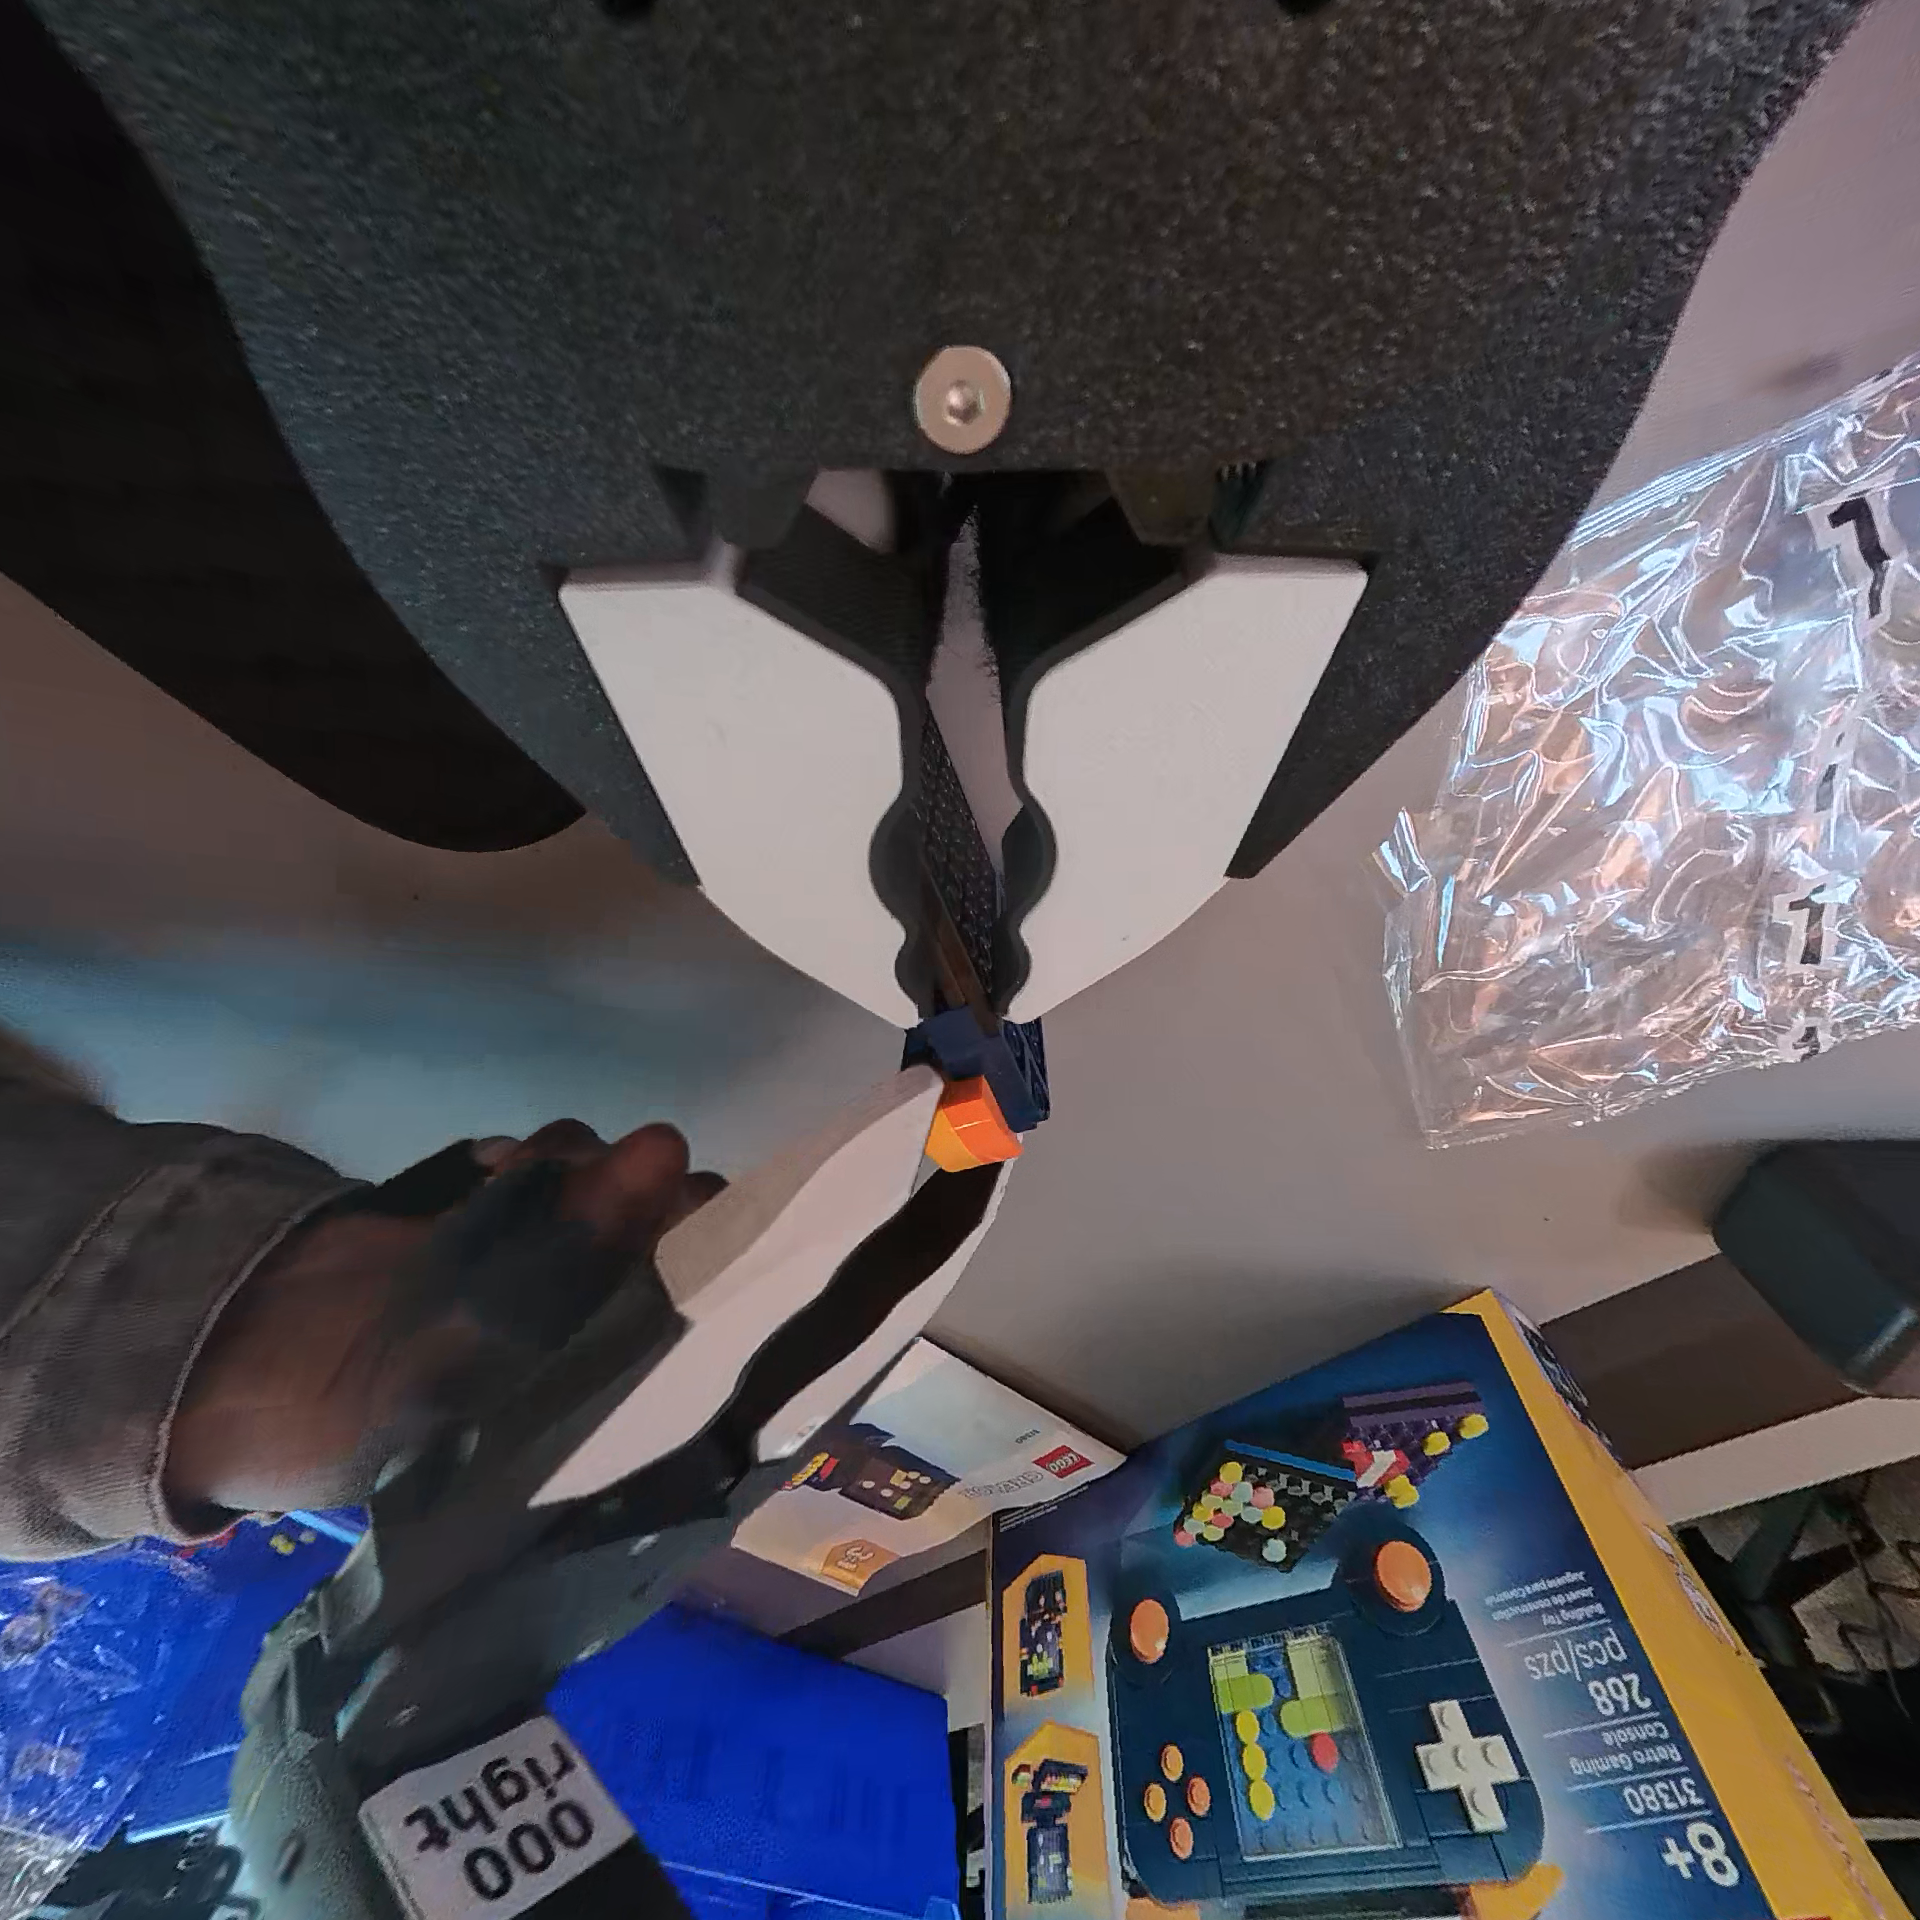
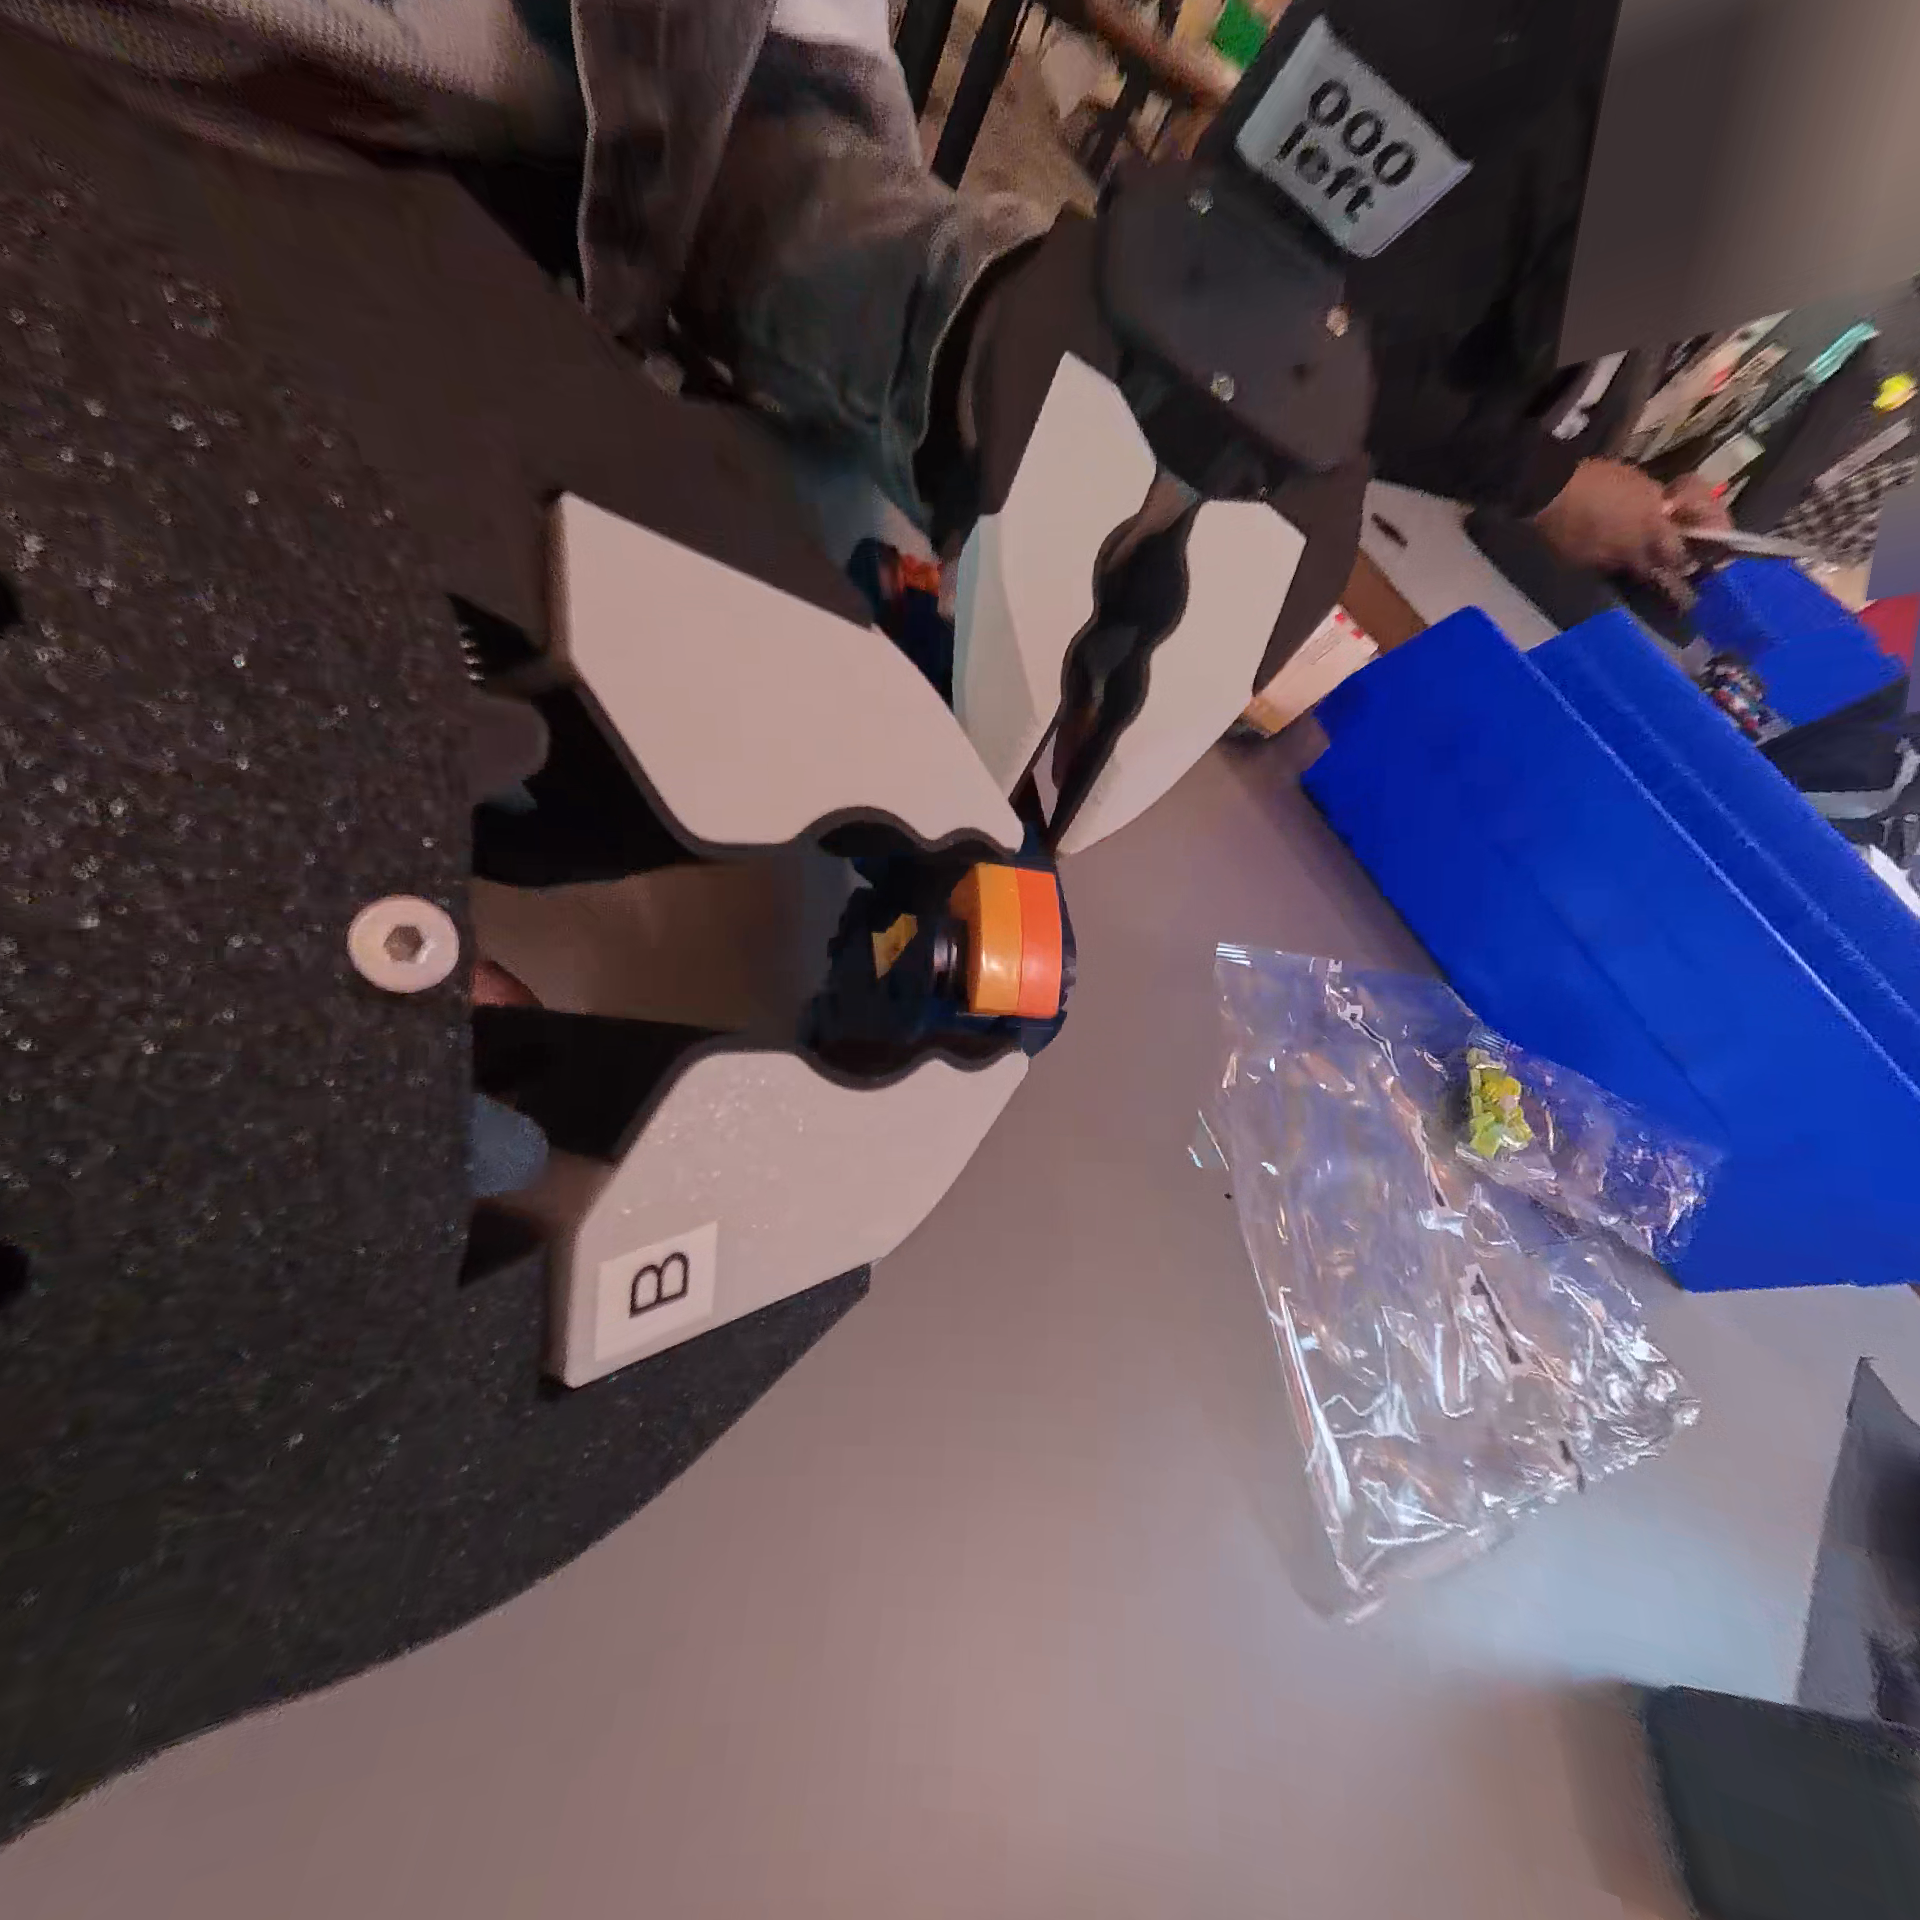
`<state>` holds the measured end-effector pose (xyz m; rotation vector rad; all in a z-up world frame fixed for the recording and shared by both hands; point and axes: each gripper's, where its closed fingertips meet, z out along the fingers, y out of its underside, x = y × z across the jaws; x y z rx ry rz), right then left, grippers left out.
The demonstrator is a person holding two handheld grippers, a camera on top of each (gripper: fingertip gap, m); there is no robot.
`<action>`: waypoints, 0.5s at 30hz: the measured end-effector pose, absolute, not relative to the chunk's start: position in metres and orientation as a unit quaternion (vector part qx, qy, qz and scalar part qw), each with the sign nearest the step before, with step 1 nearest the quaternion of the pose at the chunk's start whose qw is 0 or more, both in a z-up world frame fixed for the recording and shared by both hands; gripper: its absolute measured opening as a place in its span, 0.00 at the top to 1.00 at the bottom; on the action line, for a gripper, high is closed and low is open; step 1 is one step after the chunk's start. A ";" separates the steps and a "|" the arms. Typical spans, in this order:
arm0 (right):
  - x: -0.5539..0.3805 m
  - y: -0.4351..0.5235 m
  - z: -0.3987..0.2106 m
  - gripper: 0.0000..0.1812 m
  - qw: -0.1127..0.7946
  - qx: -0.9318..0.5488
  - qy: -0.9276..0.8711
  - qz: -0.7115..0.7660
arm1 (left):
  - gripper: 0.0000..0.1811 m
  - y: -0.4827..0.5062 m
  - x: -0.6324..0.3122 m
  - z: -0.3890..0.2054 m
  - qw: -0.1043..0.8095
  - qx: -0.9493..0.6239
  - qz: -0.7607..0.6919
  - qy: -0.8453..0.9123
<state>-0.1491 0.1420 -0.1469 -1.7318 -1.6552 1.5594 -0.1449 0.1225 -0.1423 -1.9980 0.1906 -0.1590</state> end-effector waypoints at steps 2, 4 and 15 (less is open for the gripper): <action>-0.149 0.142 -0.148 0.83 0.146 -0.598 -0.589 0.524 | 0.95 0.122 -0.145 -0.142 0.534 -0.839 -0.068 0.082; -0.149 0.143 -0.148 0.84 0.178 -0.587 -0.615 0.495 | 0.95 0.122 -0.145 -0.143 0.532 -0.840 -0.065 0.083; -0.146 0.141 -0.135 0.85 0.412 -0.469 -0.711 0.324 | 0.94 0.123 -0.142 -0.144 0.515 -0.848 -0.077 0.098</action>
